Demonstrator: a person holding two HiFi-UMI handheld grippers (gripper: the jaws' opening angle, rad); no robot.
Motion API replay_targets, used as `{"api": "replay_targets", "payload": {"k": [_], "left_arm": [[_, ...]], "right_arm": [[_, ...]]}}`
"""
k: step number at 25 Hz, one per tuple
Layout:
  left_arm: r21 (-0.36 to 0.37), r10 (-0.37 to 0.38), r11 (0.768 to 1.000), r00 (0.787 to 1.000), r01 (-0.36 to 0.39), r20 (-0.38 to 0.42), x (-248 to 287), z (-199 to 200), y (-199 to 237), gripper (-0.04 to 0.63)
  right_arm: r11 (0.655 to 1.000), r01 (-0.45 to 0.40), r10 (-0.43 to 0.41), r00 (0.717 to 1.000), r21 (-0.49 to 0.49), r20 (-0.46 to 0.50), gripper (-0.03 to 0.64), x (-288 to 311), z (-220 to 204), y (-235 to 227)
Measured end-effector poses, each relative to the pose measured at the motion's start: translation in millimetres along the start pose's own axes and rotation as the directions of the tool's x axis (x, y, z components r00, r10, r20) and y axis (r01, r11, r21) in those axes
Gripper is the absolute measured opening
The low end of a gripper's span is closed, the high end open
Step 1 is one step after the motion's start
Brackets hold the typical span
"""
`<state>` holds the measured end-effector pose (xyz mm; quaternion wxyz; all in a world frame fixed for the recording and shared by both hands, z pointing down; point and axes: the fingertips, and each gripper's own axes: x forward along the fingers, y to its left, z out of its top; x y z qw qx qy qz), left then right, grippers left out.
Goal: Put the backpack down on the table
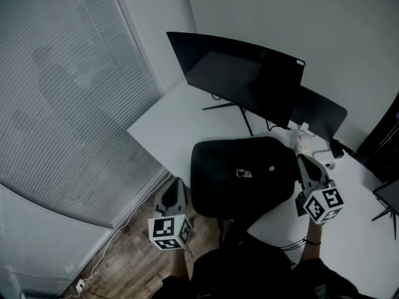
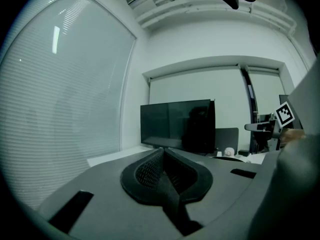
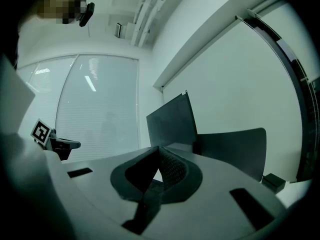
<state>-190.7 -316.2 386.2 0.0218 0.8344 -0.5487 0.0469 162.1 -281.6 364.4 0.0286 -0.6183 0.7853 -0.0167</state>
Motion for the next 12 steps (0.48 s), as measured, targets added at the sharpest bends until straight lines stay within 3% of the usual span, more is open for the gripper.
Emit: {"api": "replay_targets", "payload": {"k": [12], "left_arm": [[0.017,-0.013,1.000,1.000,0.013,-0.021,-0.3,-6.4,-7.2,0.017]], "right_arm": [[1.000,-0.002,0.002,1.000,-0.004,-0.004,0.014,-0.1,-4.2,-5.5]]}}
